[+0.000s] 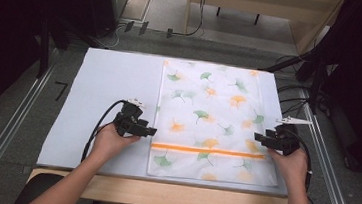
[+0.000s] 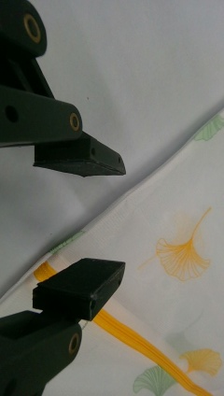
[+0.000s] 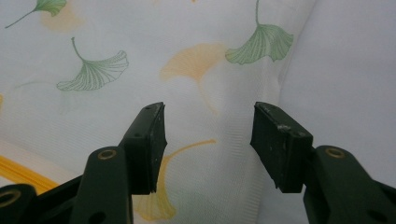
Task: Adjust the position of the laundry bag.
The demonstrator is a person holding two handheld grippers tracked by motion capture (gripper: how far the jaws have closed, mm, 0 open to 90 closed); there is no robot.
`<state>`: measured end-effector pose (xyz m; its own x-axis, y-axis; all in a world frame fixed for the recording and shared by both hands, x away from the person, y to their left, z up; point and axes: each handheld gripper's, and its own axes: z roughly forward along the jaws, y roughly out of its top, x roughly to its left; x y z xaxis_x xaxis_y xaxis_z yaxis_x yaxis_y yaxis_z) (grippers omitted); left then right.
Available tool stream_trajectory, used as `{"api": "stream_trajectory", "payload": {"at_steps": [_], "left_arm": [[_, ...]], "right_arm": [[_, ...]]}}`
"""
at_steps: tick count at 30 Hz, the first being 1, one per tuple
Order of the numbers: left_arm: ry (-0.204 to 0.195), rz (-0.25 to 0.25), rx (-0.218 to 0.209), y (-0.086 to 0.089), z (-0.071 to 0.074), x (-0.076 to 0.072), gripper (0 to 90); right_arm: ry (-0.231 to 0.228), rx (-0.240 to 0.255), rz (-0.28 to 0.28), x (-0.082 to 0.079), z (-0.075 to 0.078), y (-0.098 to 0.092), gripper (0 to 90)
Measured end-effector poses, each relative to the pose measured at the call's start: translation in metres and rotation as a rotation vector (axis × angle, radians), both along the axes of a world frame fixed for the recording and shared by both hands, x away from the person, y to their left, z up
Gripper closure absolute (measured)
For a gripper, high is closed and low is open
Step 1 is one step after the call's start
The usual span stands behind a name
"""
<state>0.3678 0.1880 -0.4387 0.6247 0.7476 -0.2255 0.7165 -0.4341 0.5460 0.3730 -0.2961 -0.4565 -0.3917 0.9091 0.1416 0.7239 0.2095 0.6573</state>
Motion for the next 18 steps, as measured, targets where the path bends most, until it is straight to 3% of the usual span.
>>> {"api": "stream_trajectory", "payload": {"at_steps": [4, 7, 18], "left_arm": [[0.008, 0.002, 0.031, -0.004, -0.006, 0.002, 47.3], [0.014, 0.022, 0.009, -0.005, -0.009, 0.004, 47.3], [-0.002, 0.039, 0.009, -0.013, -0.012, 0.004, 48.8]], "right_arm": [[0.001, -0.005, -0.012, 0.000, -0.002, -0.004, 45.8], [0.010, -0.008, -0.021, 0.001, -0.004, -0.007, 45.4], [0.046, -0.022, -0.029, 0.008, -0.013, -0.007, 45.4]]}}
